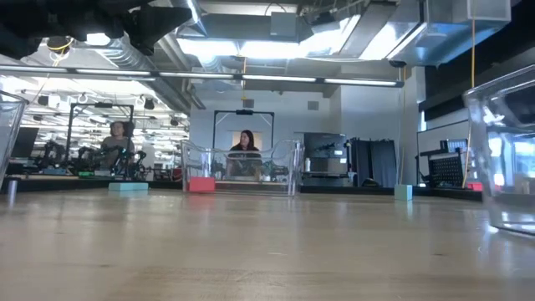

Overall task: Sort & place blocks by color
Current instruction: Put the top right yellow block into the bottom left transparent bin

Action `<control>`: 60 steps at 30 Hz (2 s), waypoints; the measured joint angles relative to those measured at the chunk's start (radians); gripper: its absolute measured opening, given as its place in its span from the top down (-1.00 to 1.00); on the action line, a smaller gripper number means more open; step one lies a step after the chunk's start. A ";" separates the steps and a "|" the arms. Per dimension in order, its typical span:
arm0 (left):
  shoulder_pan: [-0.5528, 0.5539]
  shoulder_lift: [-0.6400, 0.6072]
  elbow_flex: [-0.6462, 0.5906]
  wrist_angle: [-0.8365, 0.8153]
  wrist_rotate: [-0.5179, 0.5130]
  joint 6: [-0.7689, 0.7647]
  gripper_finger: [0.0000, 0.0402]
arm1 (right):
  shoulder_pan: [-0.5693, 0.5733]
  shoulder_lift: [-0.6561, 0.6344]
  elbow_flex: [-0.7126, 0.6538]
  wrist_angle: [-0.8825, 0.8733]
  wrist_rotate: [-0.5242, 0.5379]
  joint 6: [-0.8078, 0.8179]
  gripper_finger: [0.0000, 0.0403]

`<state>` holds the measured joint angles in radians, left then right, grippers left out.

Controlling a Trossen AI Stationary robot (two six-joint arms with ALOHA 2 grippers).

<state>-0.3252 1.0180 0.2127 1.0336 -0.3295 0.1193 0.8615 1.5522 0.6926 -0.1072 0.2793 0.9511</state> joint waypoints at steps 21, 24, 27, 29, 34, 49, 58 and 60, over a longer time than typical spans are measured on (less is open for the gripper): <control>0.000 0.000 0.000 0.000 0.002 -0.007 -0.28 | -0.059 0.041 0.110 -0.313 0.013 0.119 1.00; 0.000 0.000 0.000 0.000 0.002 -0.007 -0.28 | -0.059 0.041 0.176 -0.436 0.041 0.171 1.00; 0.000 0.000 0.000 0.000 0.002 -0.009 -0.28 | -0.059 0.041 0.219 -0.563 0.020 0.222 1.00; 0.000 0.000 0.000 0.000 0.002 -0.012 -0.28 | -0.059 0.041 0.239 -0.614 0.029 0.244 1.00; 0.000 0.000 0.000 0.000 0.002 -0.013 -0.28 | -0.069 0.041 0.230 -0.517 0.129 0.222 1.00; 0.000 0.000 0.001 0.000 0.001 -0.013 -0.28 | -0.119 0.110 0.201 -0.477 0.070 0.392 1.00; 0.000 0.000 0.001 0.000 0.001 -0.013 -0.28 | -0.118 0.114 0.220 -0.580 0.016 0.435 1.00; 0.000 0.000 0.001 0.000 0.002 -0.013 -0.28 | -0.112 0.115 0.238 -0.636 -0.009 0.440 1.00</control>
<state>-0.3256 1.0180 0.2134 1.0336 -0.3279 0.1060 0.7493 1.6668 0.9306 -0.7433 0.2701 1.3910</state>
